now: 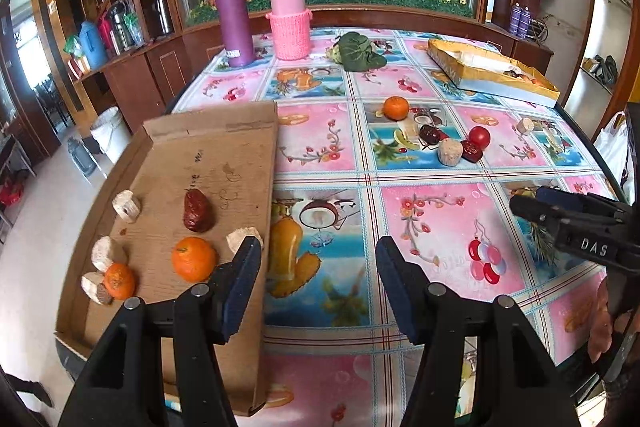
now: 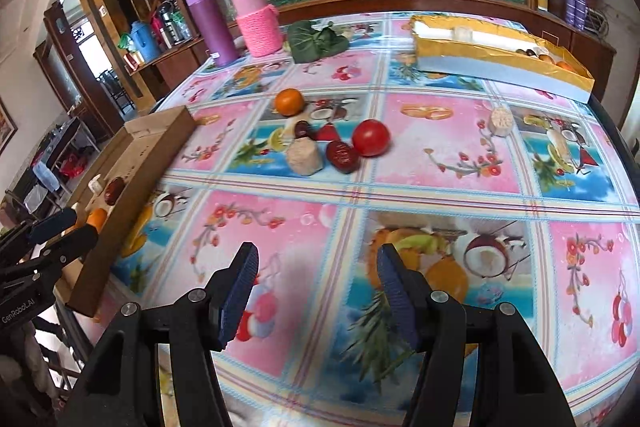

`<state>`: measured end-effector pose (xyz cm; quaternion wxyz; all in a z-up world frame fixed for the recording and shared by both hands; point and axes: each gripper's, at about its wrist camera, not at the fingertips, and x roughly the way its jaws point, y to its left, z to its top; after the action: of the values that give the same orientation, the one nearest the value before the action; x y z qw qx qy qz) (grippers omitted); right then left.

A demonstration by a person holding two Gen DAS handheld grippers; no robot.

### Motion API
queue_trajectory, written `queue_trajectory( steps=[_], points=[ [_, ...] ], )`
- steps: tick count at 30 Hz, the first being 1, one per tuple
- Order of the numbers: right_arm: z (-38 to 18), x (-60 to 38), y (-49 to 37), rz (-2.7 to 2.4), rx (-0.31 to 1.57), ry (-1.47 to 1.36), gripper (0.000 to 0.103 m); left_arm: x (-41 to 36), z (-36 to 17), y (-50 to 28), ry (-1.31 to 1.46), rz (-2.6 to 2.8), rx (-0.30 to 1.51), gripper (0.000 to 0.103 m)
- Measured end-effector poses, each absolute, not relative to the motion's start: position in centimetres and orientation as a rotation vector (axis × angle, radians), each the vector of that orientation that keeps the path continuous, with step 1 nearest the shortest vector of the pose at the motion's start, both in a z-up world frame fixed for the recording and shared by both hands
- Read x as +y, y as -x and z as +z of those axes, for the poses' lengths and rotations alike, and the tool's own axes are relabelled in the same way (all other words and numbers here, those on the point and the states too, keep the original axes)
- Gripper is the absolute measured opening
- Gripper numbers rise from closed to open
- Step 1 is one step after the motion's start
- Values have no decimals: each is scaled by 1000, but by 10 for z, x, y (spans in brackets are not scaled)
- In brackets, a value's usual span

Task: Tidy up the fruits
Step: 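Move both open tools back over the fruit on the table, then grasp a tan round biscuit with the left tool while the right tool grasps a red tomato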

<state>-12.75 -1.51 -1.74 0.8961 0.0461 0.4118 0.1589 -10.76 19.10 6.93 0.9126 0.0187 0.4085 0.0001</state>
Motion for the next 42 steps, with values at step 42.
queue_trajectory(
  steps=[42],
  points=[
    [-31, -51, 11, 224, 854, -240, 34, 76, 14, -34, -27, -374, 884, 27]
  ],
)
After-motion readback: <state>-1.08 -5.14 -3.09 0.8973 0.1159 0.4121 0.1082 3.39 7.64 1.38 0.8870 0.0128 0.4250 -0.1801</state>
